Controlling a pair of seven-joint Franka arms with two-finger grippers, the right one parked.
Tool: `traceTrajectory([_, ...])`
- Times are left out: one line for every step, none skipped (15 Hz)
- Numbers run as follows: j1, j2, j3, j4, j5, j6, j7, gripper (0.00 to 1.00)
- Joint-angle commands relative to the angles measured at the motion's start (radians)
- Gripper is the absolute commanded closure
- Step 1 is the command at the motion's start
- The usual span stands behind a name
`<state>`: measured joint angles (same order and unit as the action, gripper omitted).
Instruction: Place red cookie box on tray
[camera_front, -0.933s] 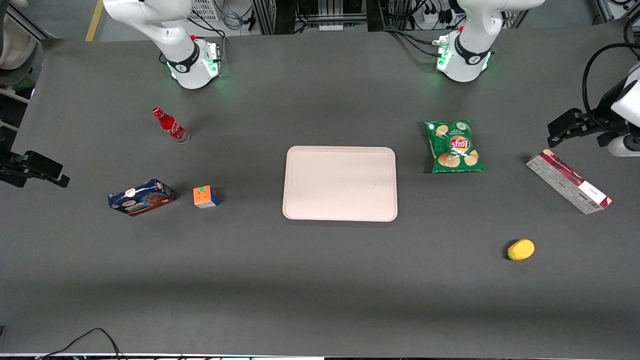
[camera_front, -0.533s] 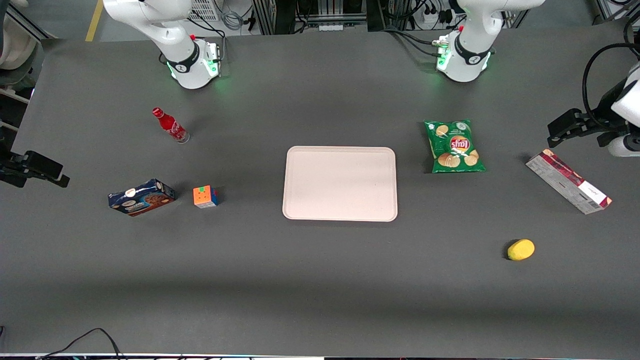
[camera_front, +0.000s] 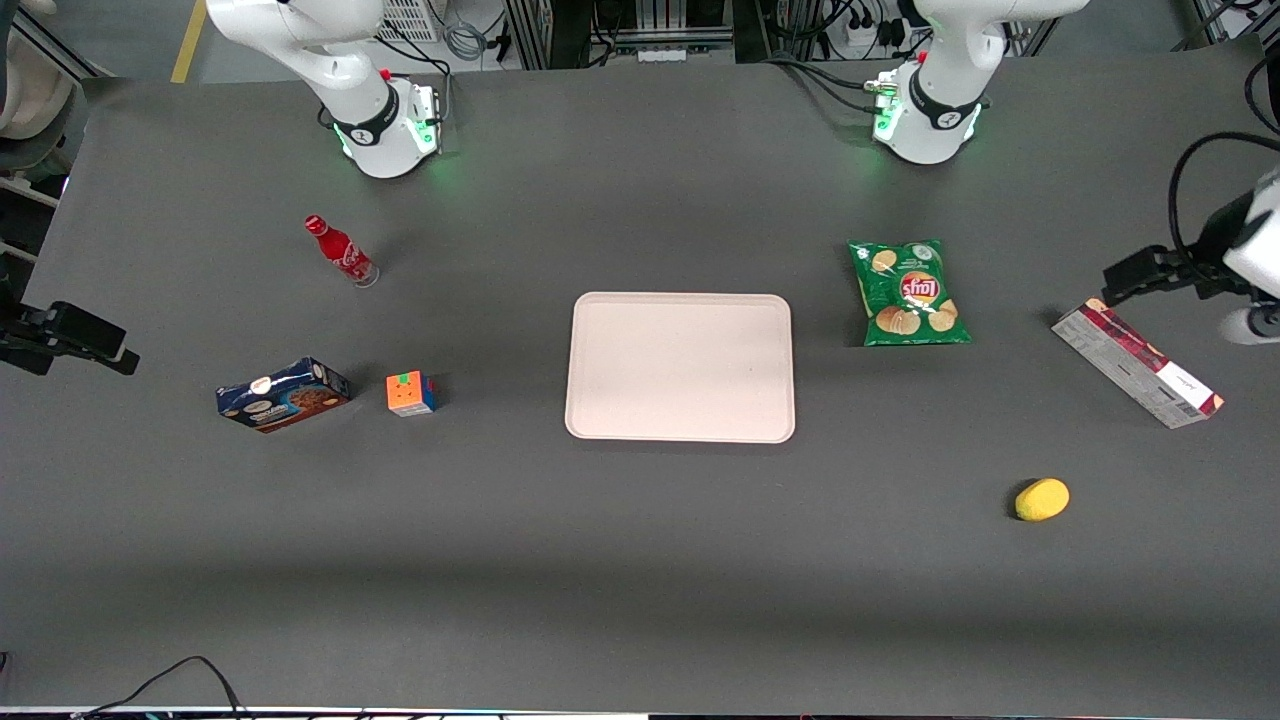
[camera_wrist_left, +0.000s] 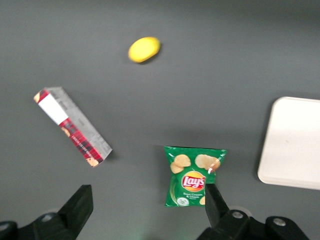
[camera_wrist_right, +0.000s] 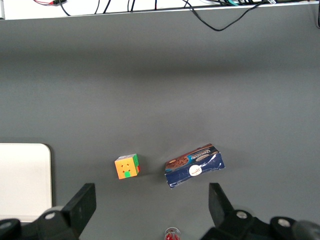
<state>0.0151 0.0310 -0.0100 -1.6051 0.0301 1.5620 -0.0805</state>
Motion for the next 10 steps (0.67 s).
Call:
traceTrajectory([0.009,-0.019,0.070,-0.114,-0.004,0.070,-0.123,0.00])
traceTrajectory([0.008,-0.017,0.087,-0.134,0.001,0.078,-0.168,0.00])
traceTrajectory([0.009,-0.014,0.099,-0.154,0.010,0.095,-0.194,0.00])
traceTrajectory([0.009,-0.013,0.128,-0.192,0.016,0.140,-0.197,0.00])
traceTrajectory([0.009,-0.013,0.163,-0.241,0.024,0.209,-0.196,0.00])
traceTrajectory([0.009,-0.011,0.195,-0.292,0.027,0.284,-0.191,0.00])
traceTrajectory([0.009,0.000,0.215,-0.326,0.031,0.352,-0.192,0.00])
traceTrajectory([0.009,0.015,0.228,-0.346,0.051,0.406,-0.193,0.00])
traceTrajectory([0.009,0.030,0.246,-0.366,0.065,0.452,-0.191,0.00])
traceTrajectory([0.009,0.042,0.267,-0.389,0.067,0.505,-0.188,0.00])
